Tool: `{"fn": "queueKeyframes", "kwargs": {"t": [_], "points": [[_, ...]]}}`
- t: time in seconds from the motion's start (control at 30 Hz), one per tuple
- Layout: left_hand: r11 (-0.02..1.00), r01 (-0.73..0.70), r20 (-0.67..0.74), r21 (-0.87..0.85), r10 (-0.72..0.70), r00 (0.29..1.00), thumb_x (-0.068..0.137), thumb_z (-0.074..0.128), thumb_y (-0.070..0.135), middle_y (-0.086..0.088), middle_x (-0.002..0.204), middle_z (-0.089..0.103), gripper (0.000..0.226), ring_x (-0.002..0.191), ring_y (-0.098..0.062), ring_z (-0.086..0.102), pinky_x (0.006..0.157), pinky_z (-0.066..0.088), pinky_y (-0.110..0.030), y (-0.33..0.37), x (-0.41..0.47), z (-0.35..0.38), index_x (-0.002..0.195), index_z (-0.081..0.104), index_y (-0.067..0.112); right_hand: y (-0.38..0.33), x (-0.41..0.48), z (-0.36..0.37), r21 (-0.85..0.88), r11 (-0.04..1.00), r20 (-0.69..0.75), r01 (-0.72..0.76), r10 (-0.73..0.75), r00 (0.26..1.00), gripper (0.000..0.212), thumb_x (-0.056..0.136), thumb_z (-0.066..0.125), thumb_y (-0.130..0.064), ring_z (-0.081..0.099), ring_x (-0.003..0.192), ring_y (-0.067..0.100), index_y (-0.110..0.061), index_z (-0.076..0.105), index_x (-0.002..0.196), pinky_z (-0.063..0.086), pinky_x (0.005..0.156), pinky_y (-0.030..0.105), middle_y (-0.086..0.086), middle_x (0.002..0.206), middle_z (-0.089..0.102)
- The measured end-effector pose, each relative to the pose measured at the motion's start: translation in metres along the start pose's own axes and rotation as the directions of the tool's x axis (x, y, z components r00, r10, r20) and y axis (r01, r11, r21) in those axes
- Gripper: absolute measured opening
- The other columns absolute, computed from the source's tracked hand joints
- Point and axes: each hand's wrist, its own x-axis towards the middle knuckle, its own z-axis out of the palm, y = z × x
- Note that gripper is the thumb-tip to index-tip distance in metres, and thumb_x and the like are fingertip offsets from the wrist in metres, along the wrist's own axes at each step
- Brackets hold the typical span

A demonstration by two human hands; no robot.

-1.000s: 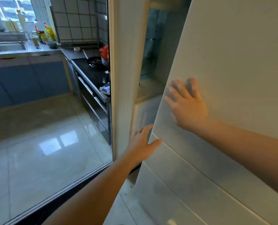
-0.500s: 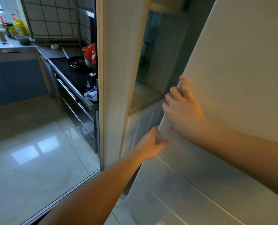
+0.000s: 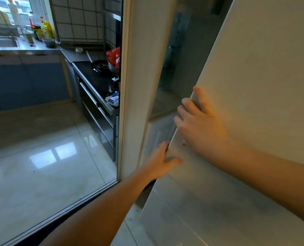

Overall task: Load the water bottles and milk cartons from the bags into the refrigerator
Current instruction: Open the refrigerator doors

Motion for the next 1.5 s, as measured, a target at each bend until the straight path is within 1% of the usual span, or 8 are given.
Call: {"fn": "queueKeyframes", "kwargs": {"t": [0.3, 0.5, 0.67, 0.9, 1.1, 1.3, 1.4, 1.5], "points": [[0.998, 0.012, -0.168, -0.057, -0.021, 0.986, 0.086, 0.07, 0.041, 0.014, 0.11, 0.061, 0.047, 0.096, -0.001, 0.063, 0.079, 0.057, -0.024, 0.004, -0.102, 0.006, 0.126, 0.046, 0.031, -0.038, -0.086, -0.022, 0.198, 0.978, -0.302, 0.066, -0.003, 0.953, 0.055, 0.095, 0.046, -0.024, 0.004, 0.151, 0.032, -0.008, 0.038, 0.146, 0.004, 0.119, 0.057, 0.014, 0.162, 0.018], [0.999, -0.015, -0.291, -0.042, 0.003, 0.957, 0.088, 0.068, 0.041, 0.006, 0.117, 0.058, 0.049, 0.103, -0.009, 0.062, 0.083, 0.059, -0.033, 0.0, -0.175, 0.022, 0.129, 0.045, 0.028, -0.077, -0.159, -0.025, 0.285, 0.958, -0.454, 0.009, 0.127, 0.882, 0.058, 0.091, 0.046, -0.018, 0.013, 0.15, 0.027, -0.015, 0.039, 0.149, 0.001, 0.121, 0.052, 0.006, 0.162, 0.021], [0.999, -0.016, -0.372, -0.04, 0.0, 0.928, 0.095, 0.061, 0.029, 0.017, 0.113, 0.052, 0.037, 0.099, 0.001, 0.056, 0.067, 0.051, -0.011, 0.005, -0.242, 0.042, 0.125, 0.039, 0.033, -0.103, -0.211, -0.039, 0.361, 0.932, -0.482, 0.017, 0.171, 0.859, 0.064, 0.092, 0.044, -0.015, 0.013, 0.15, 0.027, -0.019, 0.028, 0.154, 0.002, 0.121, 0.053, 0.004, 0.163, 0.017], [0.998, 0.047, -0.38, 0.043, -0.027, 0.925, 0.097, 0.058, 0.028, 0.004, 0.127, 0.051, 0.039, 0.114, -0.008, 0.051, 0.09, 0.054, -0.031, -0.005, -0.325, 0.056, 0.133, 0.042, 0.029, -0.13, -0.27, -0.069, 0.458, 0.888, -0.494, 0.039, 0.218, 0.842, 0.075, 0.085, 0.055, -0.01, 0.013, 0.151, 0.027, -0.023, 0.028, 0.154, 0.005, 0.119, 0.058, 0.003, 0.162, 0.018], [0.994, -0.034, -0.315, 0.103, 0.065, 0.947, 0.095, 0.061, 0.025, 0.005, 0.123, 0.053, 0.032, 0.11, -0.005, 0.054, 0.083, 0.051, -0.023, -0.009, -0.398, 0.081, 0.121, 0.043, 0.032, -0.175, -0.342, -0.111, 0.639, 0.766, -0.351, -0.076, 0.377, 0.857, 0.084, 0.077, 0.063, -0.003, 0.011, 0.15, 0.031, -0.024, 0.032, 0.152, 0.013, 0.116, 0.063, 0.003, 0.162, 0.018], [0.996, -0.067, -0.263, 0.066, 0.083, 0.961, 0.091, 0.066, 0.029, 0.008, 0.116, 0.054, 0.035, 0.104, -0.007, 0.058, 0.09, 0.056, -0.04, -0.007, -0.463, 0.117, 0.112, 0.042, 0.044, -0.218, -0.411, -0.154, 0.92, 0.368, -0.076, -0.138, 0.51, 0.857, 0.09, 0.077, 0.049, 0.02, 0.001, 0.151, 0.03, -0.021, 0.027, 0.153, 0.016, 0.122, 0.037, 0.005, 0.164, 0.004], [0.984, -0.138, -0.237, 0.112, 0.161, 0.958, 0.093, 0.065, 0.027, 0.007, 0.117, 0.053, 0.036, 0.107, -0.006, 0.056, 0.092, 0.054, -0.038, -0.003, -0.492, 0.137, 0.122, 0.044, 0.031, -0.233, -0.442, -0.183, 0.984, 0.064, 0.109, -0.166, 0.519, 0.848, 0.087, 0.081, 0.045, 0.022, -0.002, 0.152, 0.016, -0.025, 0.027, 0.153, 0.006, 0.118, 0.016, 0.0, 0.165, -0.002], [0.981, -0.165, -0.212, 0.102, 0.184, 0.96, 0.094, 0.063, 0.021, 0.005, 0.12, 0.054, 0.038, 0.11, -0.008, 0.055, 0.09, 0.054, -0.035, -0.001, -0.519, 0.155, 0.128, 0.047, 0.024, -0.238, -0.474, -0.206, 0.95, -0.262, 0.287, -0.172, 0.504, 0.815, 0.08, 0.086, 0.042, 0.014, 0.001, 0.149, 0.0, -0.032, 0.029, 0.15, 0.013, 0.119, 0.02, -0.012, 0.164, 0.0]]}}
